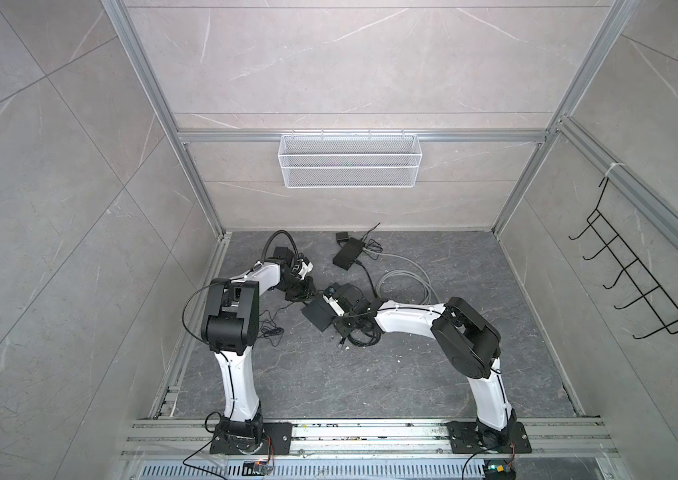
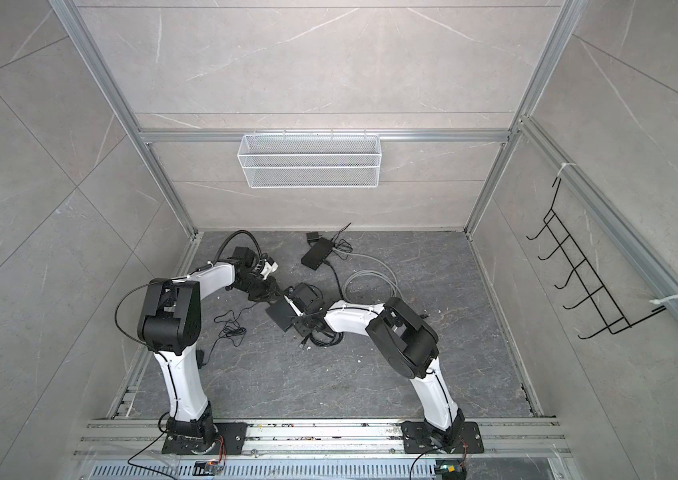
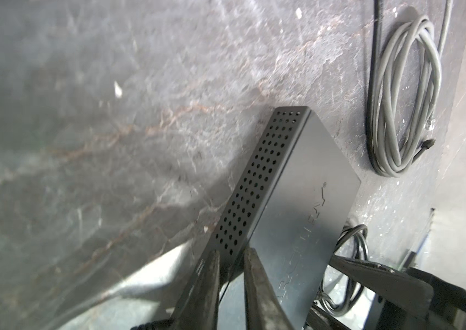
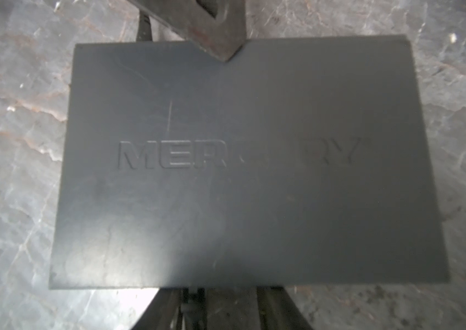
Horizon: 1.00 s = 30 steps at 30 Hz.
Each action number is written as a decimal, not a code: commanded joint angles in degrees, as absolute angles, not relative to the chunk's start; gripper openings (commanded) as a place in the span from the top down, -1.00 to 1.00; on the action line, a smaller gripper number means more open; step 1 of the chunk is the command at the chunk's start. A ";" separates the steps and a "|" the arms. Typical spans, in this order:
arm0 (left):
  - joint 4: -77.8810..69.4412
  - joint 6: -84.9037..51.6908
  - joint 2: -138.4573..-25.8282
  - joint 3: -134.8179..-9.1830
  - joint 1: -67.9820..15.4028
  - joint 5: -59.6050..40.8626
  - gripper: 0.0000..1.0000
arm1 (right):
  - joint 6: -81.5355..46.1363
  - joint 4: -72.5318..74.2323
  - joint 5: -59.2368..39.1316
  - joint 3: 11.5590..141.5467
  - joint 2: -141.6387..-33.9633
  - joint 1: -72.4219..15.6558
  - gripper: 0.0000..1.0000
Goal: Insert the plug into the switch port
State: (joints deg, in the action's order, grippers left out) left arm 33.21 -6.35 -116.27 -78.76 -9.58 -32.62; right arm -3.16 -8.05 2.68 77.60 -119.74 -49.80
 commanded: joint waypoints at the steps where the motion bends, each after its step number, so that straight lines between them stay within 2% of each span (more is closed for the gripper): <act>1: 45.03 -10.38 -113.86 -78.42 -10.99 -36.10 0.60 | -1.41 -2.47 1.93 77.09 -115.32 -49.25 0.08; 14: 42.42 -15.72 -111.54 -85.88 -10.60 -34.45 0.53 | 2.09 -9.35 -2.57 75.06 -108.95 -47.52 -0.04; 22: 38.69 -15.43 -114.33 -87.76 -10.87 -36.52 0.45 | 3.97 -8.23 -6.30 71.81 -110.49 -47.34 0.07; 30: 34.17 -14.52 -117.48 -86.43 -11.18 -36.55 0.43 | 4.72 -8.06 -5.89 70.90 -113.10 -47.56 0.14</act>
State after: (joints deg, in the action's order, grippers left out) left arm 36.71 -14.79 -116.44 -86.54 -10.96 -34.85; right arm 3.29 -7.88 -5.04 71.77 -112.09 -47.33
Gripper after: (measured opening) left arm 0.282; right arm 0.431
